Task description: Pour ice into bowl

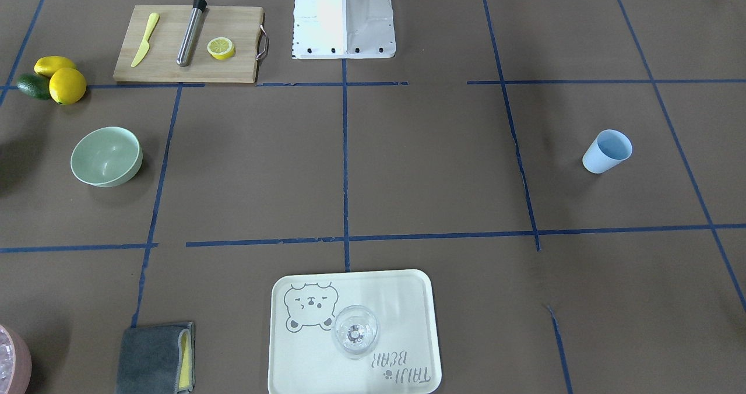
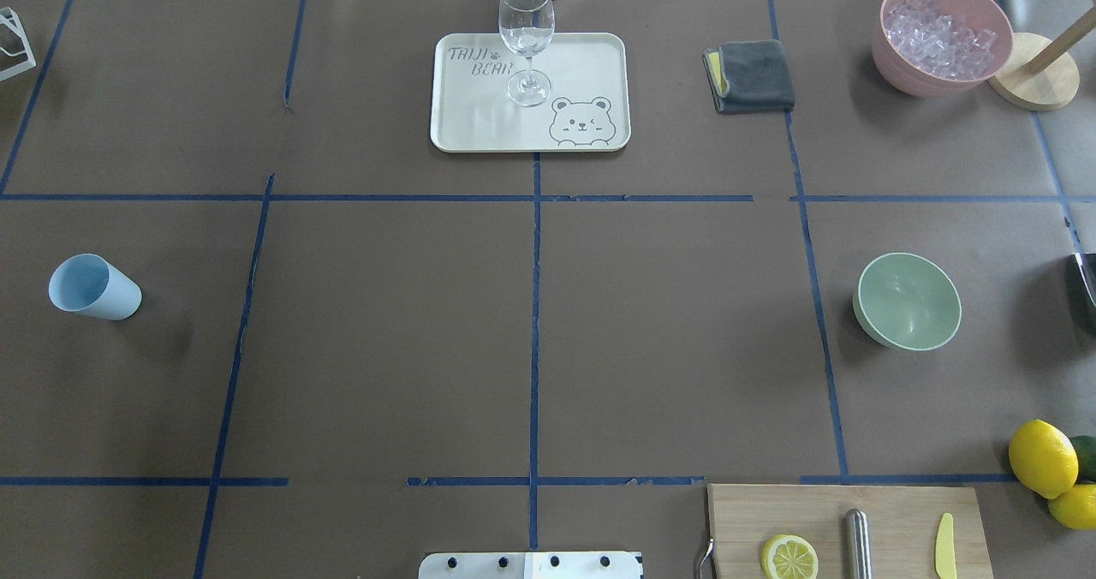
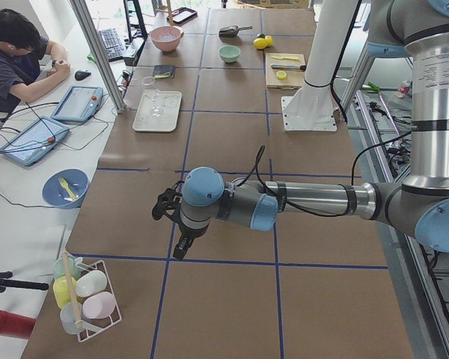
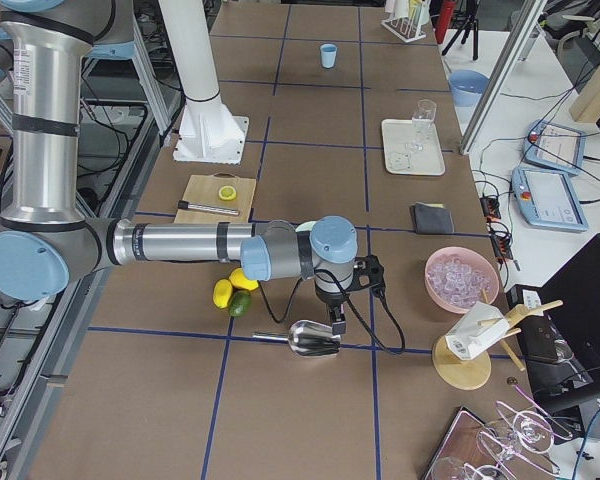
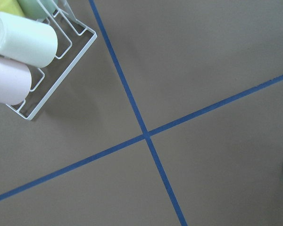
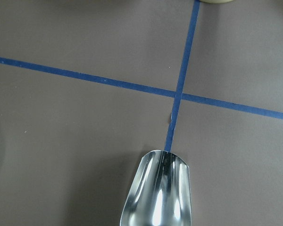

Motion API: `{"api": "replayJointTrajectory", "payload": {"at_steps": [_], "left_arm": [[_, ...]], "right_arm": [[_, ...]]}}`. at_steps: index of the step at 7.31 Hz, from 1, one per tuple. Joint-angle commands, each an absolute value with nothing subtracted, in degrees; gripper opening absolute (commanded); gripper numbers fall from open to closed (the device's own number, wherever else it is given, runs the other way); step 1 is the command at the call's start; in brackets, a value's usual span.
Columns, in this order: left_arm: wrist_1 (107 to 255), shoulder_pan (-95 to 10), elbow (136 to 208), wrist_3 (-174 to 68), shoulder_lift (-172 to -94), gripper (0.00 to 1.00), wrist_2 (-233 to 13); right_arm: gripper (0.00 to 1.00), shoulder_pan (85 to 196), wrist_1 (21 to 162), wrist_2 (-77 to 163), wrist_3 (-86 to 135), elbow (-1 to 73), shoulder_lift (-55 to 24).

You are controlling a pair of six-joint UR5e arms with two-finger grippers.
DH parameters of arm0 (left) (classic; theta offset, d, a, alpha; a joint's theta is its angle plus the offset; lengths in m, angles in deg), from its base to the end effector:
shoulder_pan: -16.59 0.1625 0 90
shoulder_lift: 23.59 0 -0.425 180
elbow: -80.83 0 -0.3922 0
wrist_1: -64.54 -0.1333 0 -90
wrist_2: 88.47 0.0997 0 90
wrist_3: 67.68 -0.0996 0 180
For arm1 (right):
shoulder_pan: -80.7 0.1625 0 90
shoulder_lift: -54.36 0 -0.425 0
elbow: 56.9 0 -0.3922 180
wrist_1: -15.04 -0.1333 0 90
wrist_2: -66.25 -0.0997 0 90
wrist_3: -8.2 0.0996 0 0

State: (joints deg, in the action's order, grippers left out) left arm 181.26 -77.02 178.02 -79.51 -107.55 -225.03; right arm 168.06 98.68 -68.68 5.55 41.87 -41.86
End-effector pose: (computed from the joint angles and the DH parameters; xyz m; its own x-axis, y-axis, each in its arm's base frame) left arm -0.0903 -0.4628 0.5912 0.7040 0.4701 -0.5324 -0.0906 0.8029 0.5891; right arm 0.0419 -0.4576 0.6218 0.6993 -0.1874 0.6898 0.0779 0.9793 0.1870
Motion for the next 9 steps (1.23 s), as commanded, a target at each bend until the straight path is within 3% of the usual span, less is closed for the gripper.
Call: {"api": "replayJointTrajectory", "payload": {"at_steps": [1,4,6,9], "left_arm": [[190.83,-76.93,176.9,-67.34,-108.14,1.0,-224.79],[189.71,-73.41,174.26,-80.6,-105.87,1.0,-218.41],[172.93,-73.41,174.78,-80.77,-108.04,1.0,-218.02],[166.67,-73.76,177.06,-81.3,-107.27,1.0,-218.63]], "right_arm": [[1.0,168.06,98.45,-69.1,5.65,42.59,-41.71],[1.0,168.06,98.36,-69.45,6.26,42.77,-41.62],[1.0,166.93,91.47,-69.89,6.52,42.78,-42.06],[1.0,157.82,90.89,-69.03,20.37,50.04,-42.41]]}}
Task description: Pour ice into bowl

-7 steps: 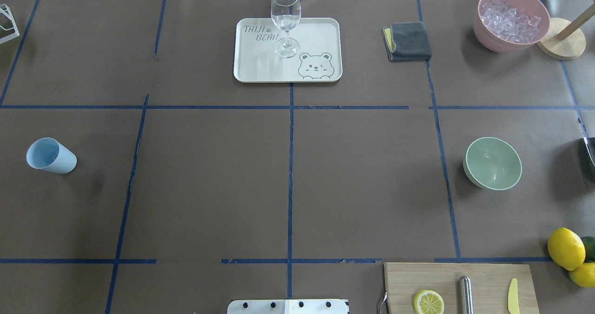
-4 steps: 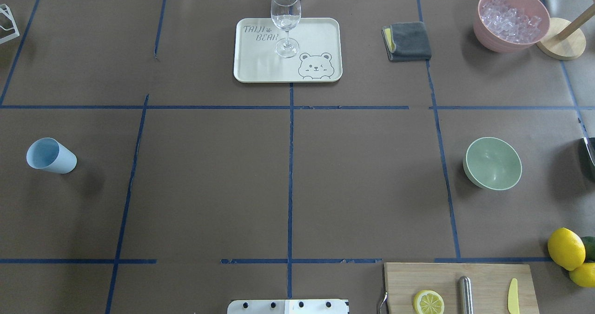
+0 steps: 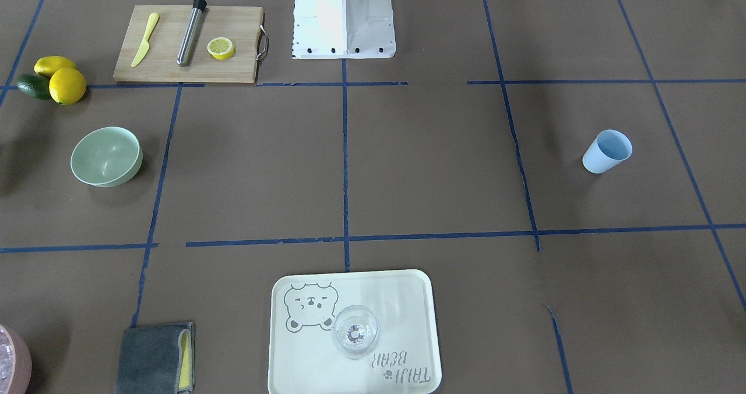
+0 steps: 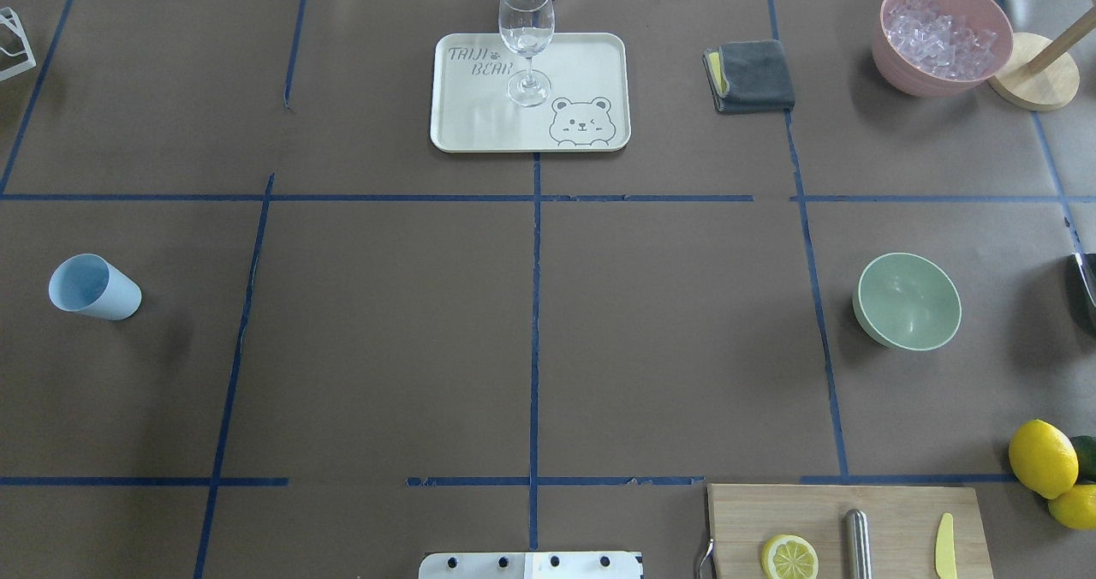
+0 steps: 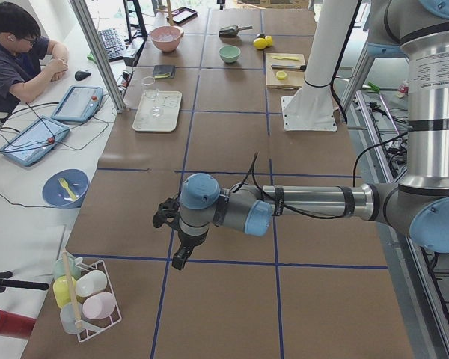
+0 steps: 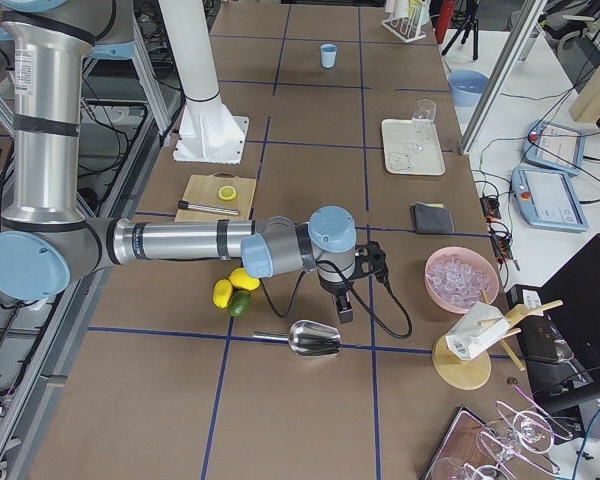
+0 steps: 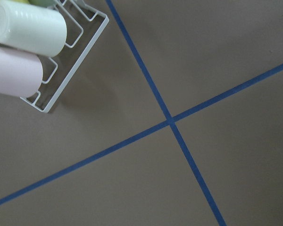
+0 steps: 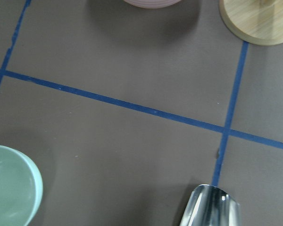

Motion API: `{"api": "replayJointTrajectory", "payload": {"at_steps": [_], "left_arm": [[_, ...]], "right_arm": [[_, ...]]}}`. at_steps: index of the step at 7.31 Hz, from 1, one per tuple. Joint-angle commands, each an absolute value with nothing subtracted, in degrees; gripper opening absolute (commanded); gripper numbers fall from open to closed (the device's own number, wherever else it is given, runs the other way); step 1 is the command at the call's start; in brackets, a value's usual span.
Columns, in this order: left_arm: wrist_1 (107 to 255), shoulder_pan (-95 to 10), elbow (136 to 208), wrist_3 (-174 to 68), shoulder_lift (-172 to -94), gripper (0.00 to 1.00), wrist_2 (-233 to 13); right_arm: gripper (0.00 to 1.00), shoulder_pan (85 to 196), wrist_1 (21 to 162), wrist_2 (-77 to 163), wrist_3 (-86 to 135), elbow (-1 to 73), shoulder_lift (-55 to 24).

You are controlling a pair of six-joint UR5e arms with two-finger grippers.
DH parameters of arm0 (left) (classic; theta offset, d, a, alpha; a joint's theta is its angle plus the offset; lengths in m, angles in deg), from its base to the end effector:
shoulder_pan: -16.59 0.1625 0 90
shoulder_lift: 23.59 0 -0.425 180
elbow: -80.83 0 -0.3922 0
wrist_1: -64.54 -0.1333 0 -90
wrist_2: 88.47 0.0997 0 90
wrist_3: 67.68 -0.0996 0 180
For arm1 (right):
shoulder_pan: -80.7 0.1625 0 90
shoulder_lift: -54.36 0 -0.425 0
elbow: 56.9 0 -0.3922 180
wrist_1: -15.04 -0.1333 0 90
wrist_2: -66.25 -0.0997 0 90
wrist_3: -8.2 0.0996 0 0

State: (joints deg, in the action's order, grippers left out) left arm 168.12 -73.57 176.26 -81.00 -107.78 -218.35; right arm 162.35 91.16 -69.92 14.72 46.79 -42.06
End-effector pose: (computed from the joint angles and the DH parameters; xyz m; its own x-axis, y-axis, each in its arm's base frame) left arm -0.0707 -0.4635 0.6396 0.7478 0.3647 -0.5548 -0.1742 0.9141 0.3660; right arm -0.0059 -0.4635 0.5636 0.6586 -0.2510 0.7094 0.0611 0.9574 0.2821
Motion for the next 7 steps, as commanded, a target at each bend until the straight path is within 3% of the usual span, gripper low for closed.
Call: {"api": "replayJointTrajectory", "payload": {"at_steps": [1,5,6,7], "left_arm": [[166.67,-73.85,177.68,-81.3,-107.27,1.0,-218.64],[166.85,-73.85,178.12,-81.3,-107.79,1.0,-218.72],[166.85,-73.85,178.3,-81.3,-107.79,1.0,-218.72],[166.85,-73.85,178.3,-81.3,-107.79,1.0,-218.72]], "right_arm": [[1.0,153.6,90.63,-69.36,23.46,51.29,-42.41],[1.0,135.06,81.43,-58.69,45.14,51.13,-42.32],[0.95,132.67,78.7,-55.77,46.68,49.21,-42.32],[0.81,132.21,77.2,-55.66,46.87,46.49,-41.89]]}}
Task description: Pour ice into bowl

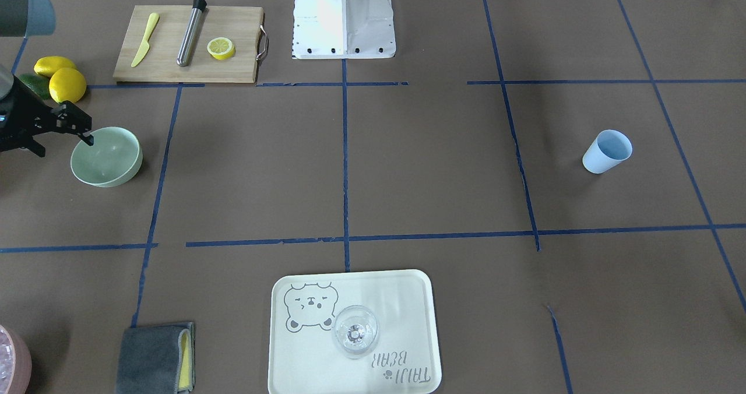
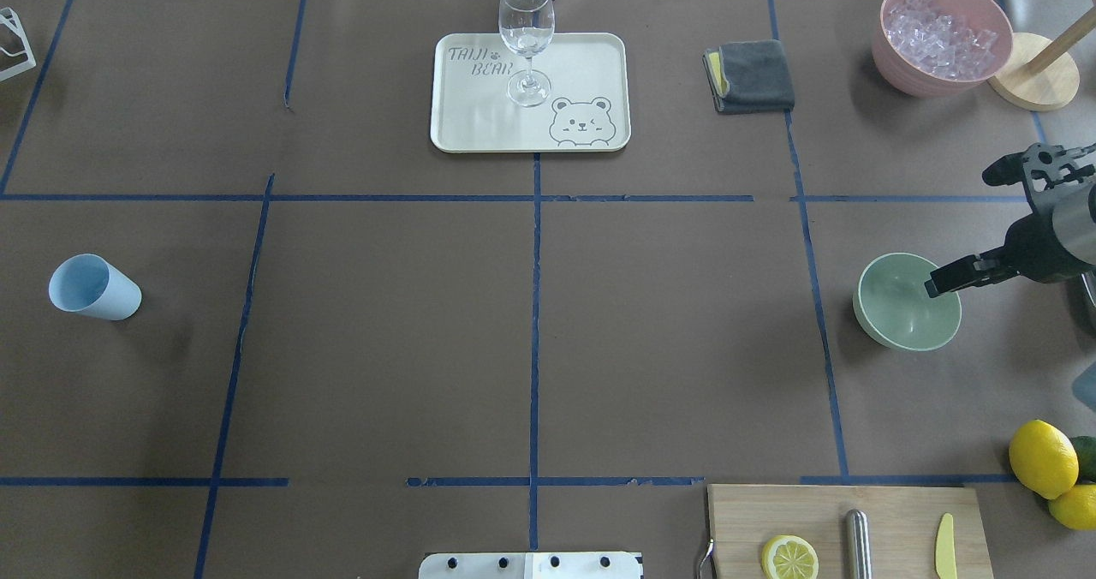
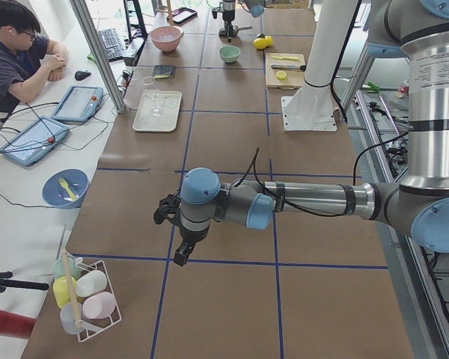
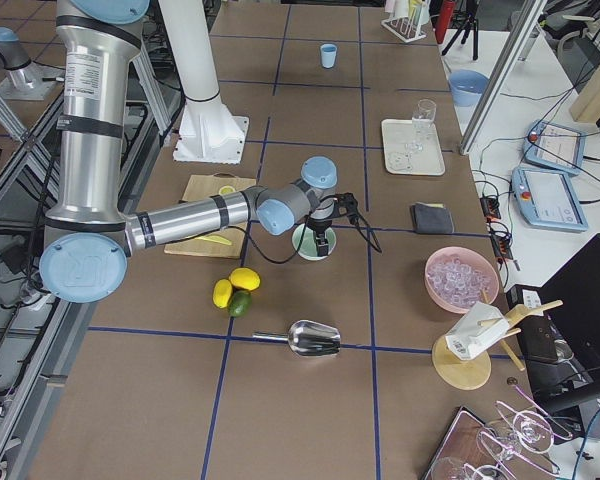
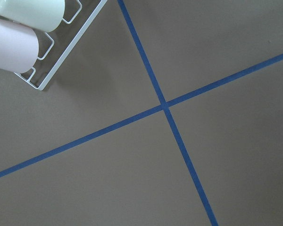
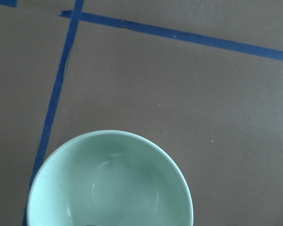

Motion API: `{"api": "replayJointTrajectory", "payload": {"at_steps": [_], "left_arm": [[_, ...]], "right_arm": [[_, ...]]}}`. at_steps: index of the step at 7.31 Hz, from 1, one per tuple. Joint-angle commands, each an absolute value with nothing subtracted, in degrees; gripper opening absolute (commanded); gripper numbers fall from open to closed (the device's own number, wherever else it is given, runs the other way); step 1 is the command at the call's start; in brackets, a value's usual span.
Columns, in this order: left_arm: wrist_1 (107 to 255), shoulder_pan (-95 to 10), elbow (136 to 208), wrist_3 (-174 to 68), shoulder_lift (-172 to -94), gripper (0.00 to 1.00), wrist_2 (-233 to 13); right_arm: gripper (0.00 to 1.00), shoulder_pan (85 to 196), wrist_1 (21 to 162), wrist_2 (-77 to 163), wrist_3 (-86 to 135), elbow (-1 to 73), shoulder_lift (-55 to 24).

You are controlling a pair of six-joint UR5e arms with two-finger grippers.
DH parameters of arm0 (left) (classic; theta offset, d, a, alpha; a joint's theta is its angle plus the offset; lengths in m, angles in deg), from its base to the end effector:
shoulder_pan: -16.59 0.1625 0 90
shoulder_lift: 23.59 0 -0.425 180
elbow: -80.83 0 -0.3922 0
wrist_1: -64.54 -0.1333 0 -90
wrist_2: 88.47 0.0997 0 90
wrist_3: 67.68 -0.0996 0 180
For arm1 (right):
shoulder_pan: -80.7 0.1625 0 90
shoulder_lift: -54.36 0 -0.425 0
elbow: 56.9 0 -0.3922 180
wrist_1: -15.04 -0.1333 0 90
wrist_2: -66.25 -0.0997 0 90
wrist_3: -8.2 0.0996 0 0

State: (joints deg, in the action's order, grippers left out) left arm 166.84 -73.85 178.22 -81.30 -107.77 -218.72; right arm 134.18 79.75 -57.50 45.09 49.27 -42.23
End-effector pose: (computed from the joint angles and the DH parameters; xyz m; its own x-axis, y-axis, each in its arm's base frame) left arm -0.0725 -0.4634 0.6245 0.7447 0.3734 -0.5532 -0.1728 0.9084 0.3807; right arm -0.2153 -0.4218 0.5304 0.6763 -0.2041 0.7077 0.1029 0.9776 0.1836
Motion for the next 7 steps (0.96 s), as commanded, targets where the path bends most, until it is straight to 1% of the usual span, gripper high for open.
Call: {"api": "replayJointTrajectory", "payload": {"at_steps": [1,2,3,4,5,7], "left_arm": [[166.85,-73.85,178.39,-81.3,-107.79,1.0,-218.72],[166.93,-73.85,178.39,-81.3,-107.79,1.0,-218.72],[166.94,-73.85,178.91,-81.3,-107.71,1.0,-218.72],[166.94,-73.94,179.18,-81.3,-107.53,1.0,-218.72],[166.94,-73.94,179.27,-81.3,-107.53,1.0,-218.72],[166.94,-73.94,179.35,-81.3,-107.44,1.0,-218.72]], "right_arm": [[0.81,132.2,76.05,-55.57,46.78,45.77,-41.89],[0.81,132.29,76.04,-55.57,46.61,45.67,-42.49],[0.76,132.2,76.04,-55.39,46.69,45.24,-42.41],[0.29,132.29,76.04,-55.57,46.69,45.06,-42.41],[0.0,132.29,76.04,-55.57,46.69,45.06,-42.24],[0.0,132.38,76.04,-55.57,46.61,45.58,-42.24]]}}
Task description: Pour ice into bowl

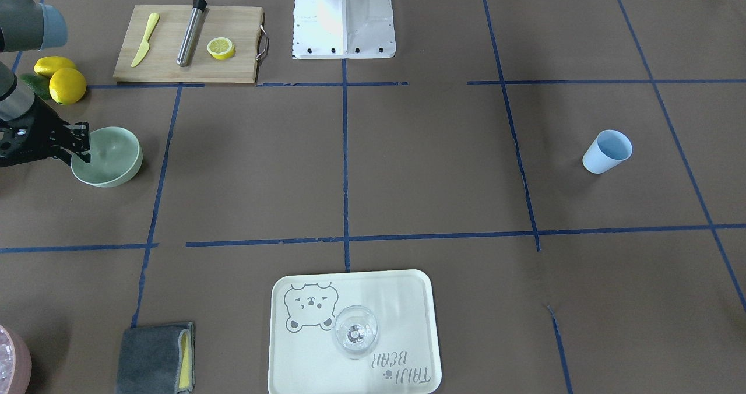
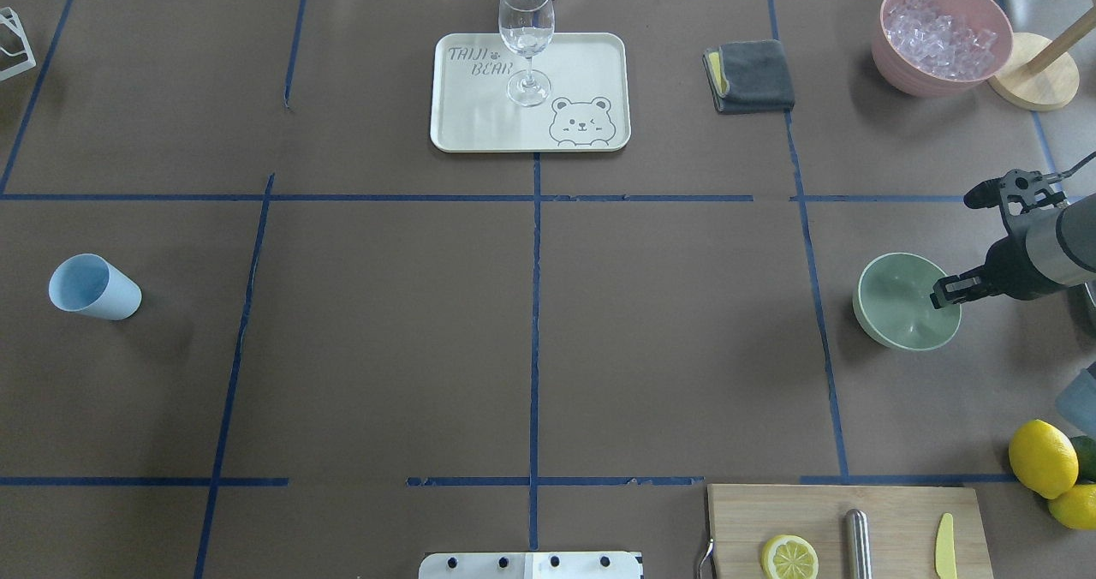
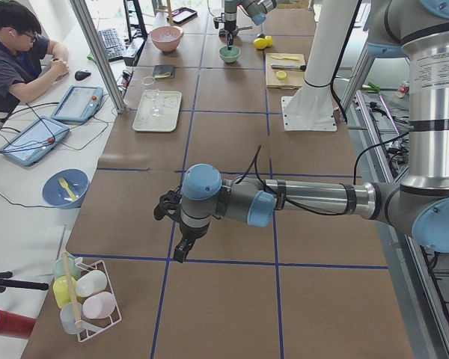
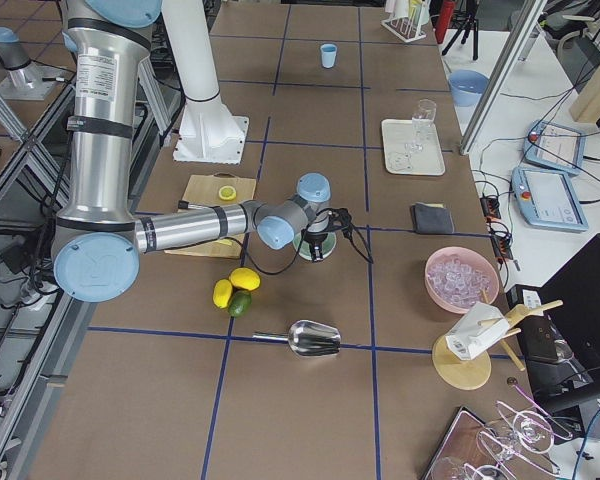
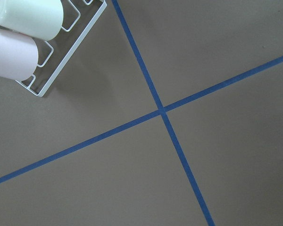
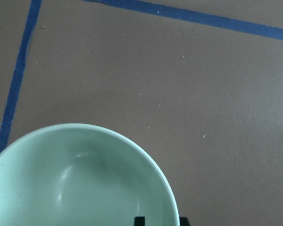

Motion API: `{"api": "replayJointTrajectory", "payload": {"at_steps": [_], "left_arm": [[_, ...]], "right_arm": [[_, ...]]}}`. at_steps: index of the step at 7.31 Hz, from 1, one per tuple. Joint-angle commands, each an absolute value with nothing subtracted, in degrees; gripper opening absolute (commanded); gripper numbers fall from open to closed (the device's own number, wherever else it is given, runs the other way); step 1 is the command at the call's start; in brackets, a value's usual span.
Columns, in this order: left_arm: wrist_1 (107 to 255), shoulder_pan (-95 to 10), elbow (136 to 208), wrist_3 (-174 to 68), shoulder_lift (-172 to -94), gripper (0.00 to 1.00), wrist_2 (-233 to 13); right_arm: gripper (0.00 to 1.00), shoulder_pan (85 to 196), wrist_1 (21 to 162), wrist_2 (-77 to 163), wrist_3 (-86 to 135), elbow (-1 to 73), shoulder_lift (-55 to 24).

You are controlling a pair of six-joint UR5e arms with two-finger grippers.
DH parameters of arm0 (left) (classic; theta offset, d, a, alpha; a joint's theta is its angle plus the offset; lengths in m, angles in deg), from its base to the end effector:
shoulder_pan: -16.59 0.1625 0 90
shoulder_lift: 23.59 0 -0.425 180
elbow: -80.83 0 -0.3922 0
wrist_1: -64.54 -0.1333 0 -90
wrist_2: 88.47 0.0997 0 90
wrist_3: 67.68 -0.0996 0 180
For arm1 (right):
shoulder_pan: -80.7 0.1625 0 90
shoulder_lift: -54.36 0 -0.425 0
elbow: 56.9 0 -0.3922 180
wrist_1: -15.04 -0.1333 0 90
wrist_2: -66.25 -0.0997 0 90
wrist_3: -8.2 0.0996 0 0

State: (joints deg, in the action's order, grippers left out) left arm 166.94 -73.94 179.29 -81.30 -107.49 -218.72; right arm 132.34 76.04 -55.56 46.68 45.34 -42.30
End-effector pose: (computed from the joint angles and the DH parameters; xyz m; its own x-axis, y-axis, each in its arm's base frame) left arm -0.0732 -0.4618 0.6171 0.7453 0.3808 -0.5472 -0.1714 0.9027 0.3947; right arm -0.2291 -0.4196 0.5596 0.6942 -0.1948 0.6929 0.1009 0.9795 0.1743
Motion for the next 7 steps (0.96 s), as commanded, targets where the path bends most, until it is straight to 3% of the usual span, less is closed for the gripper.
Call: {"api": "replayJointTrajectory", "payload": {"at_steps": [1,4,7], "left_arm": [[167.02,-73.94,179.35,-81.3,-107.44,1.0,-218.72],[167.02,-73.94,179.53,-81.3,-107.35,1.0,-218.72],[167.11,-73.94,179.53,-81.3,-107.44,1.0,-218.72]], "right_arm": [[0.0,132.55,76.04,-55.57,46.6,46.02,-41.71],[0.0,133.08,76.04,-55.57,48.7,50.59,-37.69],[0.0,128.71,80.23,-56.09,63.73,50.24,-26.01]]}}
